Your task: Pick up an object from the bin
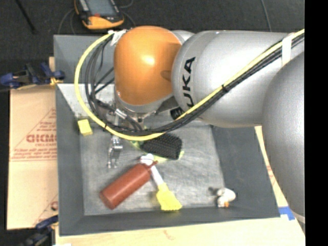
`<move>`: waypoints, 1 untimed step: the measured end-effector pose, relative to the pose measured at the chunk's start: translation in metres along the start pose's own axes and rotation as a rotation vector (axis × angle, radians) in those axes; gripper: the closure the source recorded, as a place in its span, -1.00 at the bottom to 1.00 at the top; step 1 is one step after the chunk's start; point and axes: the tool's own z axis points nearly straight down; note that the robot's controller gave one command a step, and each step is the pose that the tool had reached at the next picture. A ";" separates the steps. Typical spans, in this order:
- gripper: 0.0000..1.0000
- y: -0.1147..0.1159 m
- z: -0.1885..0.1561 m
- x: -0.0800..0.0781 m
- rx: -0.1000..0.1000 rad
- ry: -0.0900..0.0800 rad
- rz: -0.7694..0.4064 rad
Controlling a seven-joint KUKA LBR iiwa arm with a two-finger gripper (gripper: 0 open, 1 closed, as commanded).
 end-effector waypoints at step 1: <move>1.00 -0.111 0.118 0.024 -0.003 0.000 -0.371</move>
Offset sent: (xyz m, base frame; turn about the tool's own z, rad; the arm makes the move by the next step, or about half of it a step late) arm 0.0000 0.0000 0.0000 0.0000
